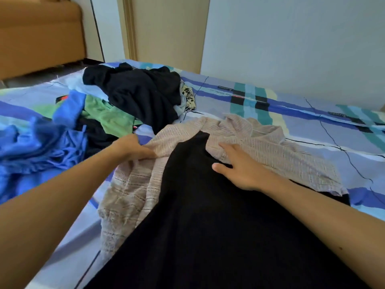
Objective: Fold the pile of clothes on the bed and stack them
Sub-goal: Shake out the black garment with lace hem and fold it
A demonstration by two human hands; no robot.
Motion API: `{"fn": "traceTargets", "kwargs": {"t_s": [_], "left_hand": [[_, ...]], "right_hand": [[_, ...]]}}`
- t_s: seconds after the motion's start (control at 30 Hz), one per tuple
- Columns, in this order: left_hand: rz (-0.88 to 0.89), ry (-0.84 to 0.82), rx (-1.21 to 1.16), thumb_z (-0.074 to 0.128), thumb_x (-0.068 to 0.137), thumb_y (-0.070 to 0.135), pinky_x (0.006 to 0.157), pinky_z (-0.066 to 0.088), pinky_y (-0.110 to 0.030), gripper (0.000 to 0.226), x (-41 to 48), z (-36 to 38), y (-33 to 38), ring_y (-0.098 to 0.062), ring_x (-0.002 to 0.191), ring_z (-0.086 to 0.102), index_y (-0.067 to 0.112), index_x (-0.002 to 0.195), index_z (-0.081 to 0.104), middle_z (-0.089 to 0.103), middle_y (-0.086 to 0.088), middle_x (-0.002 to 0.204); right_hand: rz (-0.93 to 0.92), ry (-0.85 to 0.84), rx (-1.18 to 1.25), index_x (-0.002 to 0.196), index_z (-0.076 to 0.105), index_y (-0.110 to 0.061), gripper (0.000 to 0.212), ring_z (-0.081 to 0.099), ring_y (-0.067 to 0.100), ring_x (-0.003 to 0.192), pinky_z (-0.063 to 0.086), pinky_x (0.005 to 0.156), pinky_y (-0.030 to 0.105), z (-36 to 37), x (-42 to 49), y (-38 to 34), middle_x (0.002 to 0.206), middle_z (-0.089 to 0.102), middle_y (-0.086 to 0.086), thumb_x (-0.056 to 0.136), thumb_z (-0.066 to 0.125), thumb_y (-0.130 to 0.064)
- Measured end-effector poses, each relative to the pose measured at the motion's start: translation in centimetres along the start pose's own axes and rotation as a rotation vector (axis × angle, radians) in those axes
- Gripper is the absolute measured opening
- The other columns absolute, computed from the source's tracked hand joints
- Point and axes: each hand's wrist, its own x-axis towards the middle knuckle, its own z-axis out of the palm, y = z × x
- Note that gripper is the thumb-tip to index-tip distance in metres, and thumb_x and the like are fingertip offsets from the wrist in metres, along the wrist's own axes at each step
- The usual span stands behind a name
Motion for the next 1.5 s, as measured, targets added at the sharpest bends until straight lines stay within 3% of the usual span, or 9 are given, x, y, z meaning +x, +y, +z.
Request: {"fn": "traceTargets", "kwargs": {"t_s": [0.23,0.4,0.53,0.67,0.9,1.0,1.1,1.27,1.5], "left_hand": [[-0.012,-0.286,0.06,0.088,0.054,0.06,0.06,0.054,-0.027,0.052,-4.0,-1.1,-3.8,-0.016,0.068,0.063,0.016,0.073,0.068,0.067,0.003,0.072],[0.108,-0.341,-0.127,0.084,0.071,0.014,0.046,0.039,-0.019,0.027,-6.5,0.3,-2.1,-0.017,0.056,0.049,0.012,0.067,0.057,0.056,-0.001,0.063],[0.229,0.029,-0.259,0.059,0.075,-0.002,0.062,0.052,-0.038,0.006,-5.0,-2.3,-2.7,-0.03,0.075,0.062,0.002,0.079,0.061,0.064,-0.01,0.074],[0.351,0.534,-0.17,0.055,0.065,-0.002,0.063,0.043,-0.039,0.027,-4.5,-6.2,-3.6,-0.029,0.078,0.056,0.024,0.067,0.05,0.059,0.0,0.078],[0.429,0.208,-0.04,0.073,0.069,0.009,0.085,0.05,-0.049,0.077,-4.0,-3.0,-6.7,-0.032,0.105,0.054,0.024,0.138,0.042,0.037,-0.003,0.125],[0.211,0.191,0.227,0.086,0.066,0.032,0.082,0.046,-0.046,0.092,-4.0,-2.8,-7.2,-0.035,0.113,0.052,0.017,0.139,0.032,0.038,-0.008,0.127],[0.088,0.151,0.309,0.077,0.072,0.026,0.07,0.039,-0.039,0.055,-3.9,-3.7,-7.8,-0.033,0.1,0.057,0.018,0.115,0.044,0.051,-0.006,0.108],[0.245,0.55,0.214,0.063,0.075,0.004,0.066,0.04,-0.04,0.04,-2.0,-10.3,-7.6,-0.04,0.092,0.06,0.019,0.111,0.053,0.057,-0.011,0.095],[0.462,0.999,0.565,0.068,0.072,-0.007,0.073,0.03,-0.05,0.027,0.1,-21.4,-10.6,-0.048,0.082,0.052,0.004,0.095,0.061,0.05,-0.025,0.105]], "right_hand": [[-0.116,-0.076,-0.034,0.155,0.027,-0.019,0.072,0.047,0.024,0.132,0.037,0.106,0.034,2.7,4.1,-8.5,0.158,0.028,0.006,0.097,0.057,-0.048],[-0.137,-0.177,-0.071,0.144,0.044,-0.017,0.061,0.048,0.032,0.129,0.037,0.11,0.048,4.9,5.6,-11.0,0.143,0.042,0.01,0.092,0.063,-0.042],[-0.172,-0.125,-0.032,0.149,0.037,-0.02,0.068,0.046,0.033,0.132,0.036,0.11,0.05,5.6,6.2,-12.0,0.144,0.043,0.013,0.09,0.066,-0.039],[-0.25,-0.033,0.096,0.156,0.018,-0.023,0.087,0.044,0.031,0.134,0.042,0.107,0.046,5.6,7.0,-13.0,0.151,0.039,0.012,0.087,0.071,-0.029],[-0.317,0.059,0.145,0.16,0.009,-0.028,0.106,0.055,0.019,0.089,0.048,0.081,0.037,5.4,9.8,-15.7,0.104,0.047,0.002,0.081,0.079,-0.019],[-0.344,-0.039,-0.089,0.123,0.065,-0.022,0.043,0.049,0.016,0.085,0.044,0.074,0.034,5.8,10.7,-15.4,0.092,0.044,-0.004,0.081,0.078,-0.026],[-0.327,0.072,-0.074,0.077,0.064,-0.014,0.011,0.051,0.018,0.079,0.041,0.067,0.035,6.6,10.8,-14.7,0.078,0.041,-0.009,0.085,0.07,-0.02],[-0.363,0.347,0.135,0.086,0.057,-0.015,0.012,0.052,0.017,0.073,0.041,0.063,0.032,5.8,11.1,-14.0,0.086,0.049,-0.001,0.091,0.064,-0.024],[-0.164,0.409,0.023,0.133,0.047,-0.016,0.052,0.049,0.03,0.119,0.043,0.096,0.045,7.1,12.3,-13.1,0.129,0.046,0.007,0.09,0.063,-0.04]]}}
